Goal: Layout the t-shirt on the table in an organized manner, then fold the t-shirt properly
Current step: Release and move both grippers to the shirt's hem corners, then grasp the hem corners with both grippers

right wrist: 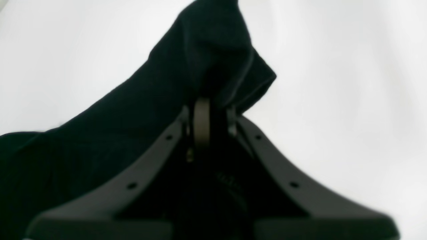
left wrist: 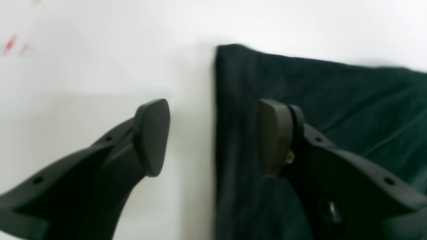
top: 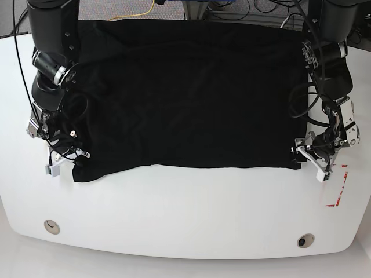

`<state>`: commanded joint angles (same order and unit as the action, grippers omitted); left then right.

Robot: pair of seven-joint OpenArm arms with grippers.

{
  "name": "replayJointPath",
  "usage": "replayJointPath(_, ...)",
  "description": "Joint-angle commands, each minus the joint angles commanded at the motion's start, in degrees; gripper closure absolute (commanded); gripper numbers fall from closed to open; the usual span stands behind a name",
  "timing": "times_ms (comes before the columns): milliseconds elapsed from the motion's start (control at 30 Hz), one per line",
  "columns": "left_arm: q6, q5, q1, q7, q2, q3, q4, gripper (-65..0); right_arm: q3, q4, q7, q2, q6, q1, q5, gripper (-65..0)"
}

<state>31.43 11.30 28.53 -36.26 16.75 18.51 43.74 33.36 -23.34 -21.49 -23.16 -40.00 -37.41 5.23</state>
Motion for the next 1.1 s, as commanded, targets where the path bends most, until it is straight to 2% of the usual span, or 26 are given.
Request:
replayJointPath(233, 0.0, 0.1, 0.2, 0.4, -1.5, -0.1, -1.6, -38.3, 0.0, 0.0, -0.1, 0.1, 0.0, 0.0, 0.0, -2.1)
replayJointPath(533, 0.0, 0.1, 0.2, 0.4, -1.7, -0.1, -1.5, -37.5, 0.0, 0.0, -0.2, 0.1, 0.0, 0.0, 0.0, -1.9)
replayJointPath(600, 0.0, 0.0, 0.2, 0.6, -1.7, -0.2, -1.5, -33.8, 0.0, 0.0, -0.2, 0.1, 0.0, 0.0, 0.0, -1.7)
replayJointPath(700, -0.1, 0.0, 0.2, 1.1, -1.8, -0.2, -1.5, -23.3, 0.0, 0.0, -0.2, 0.1, 0.0, 0.0, 0.0, -1.6)
replayJointPath(733, -0.1, 0.0, 0.2, 1.8, -1.8, -0.2, -1.5, -17.5, 0.0, 0.0, -0.2, 0.1, 0.0, 0.0, 0.0, -1.6)
replayJointPath(833, -0.2, 0.0, 0.2, 3.1, -1.8, -0.2, -1.7, -5.3, -0.1, 0.0, -0.2, 0.1, 0.0, -0.1, 0.0, -1.6)
replayJointPath(900, -0.2, -0.1, 0.2, 3.7, -1.8, -0.2, -1.7, 0.0, -0.1, 0.0, -0.2, 0.1, 0.0, -0.2, 0.0, -1.4)
replayJointPath(967, -0.5, -0.1, 0.2, 4.0, -1.9, -0.2, -1.5, 0.0, -0.1, 0.0, -0.2, 0.1, 0.0, -0.3, 0.0, -1.4)
replayJointPath(1100, -2.8, 0.2, 0.2, 4.3, -2.1, 0.1, -0.9, 0.0, -0.1, -0.1, -0.2, 0.0, 0.0, -0.4, 0.0, -1.4)
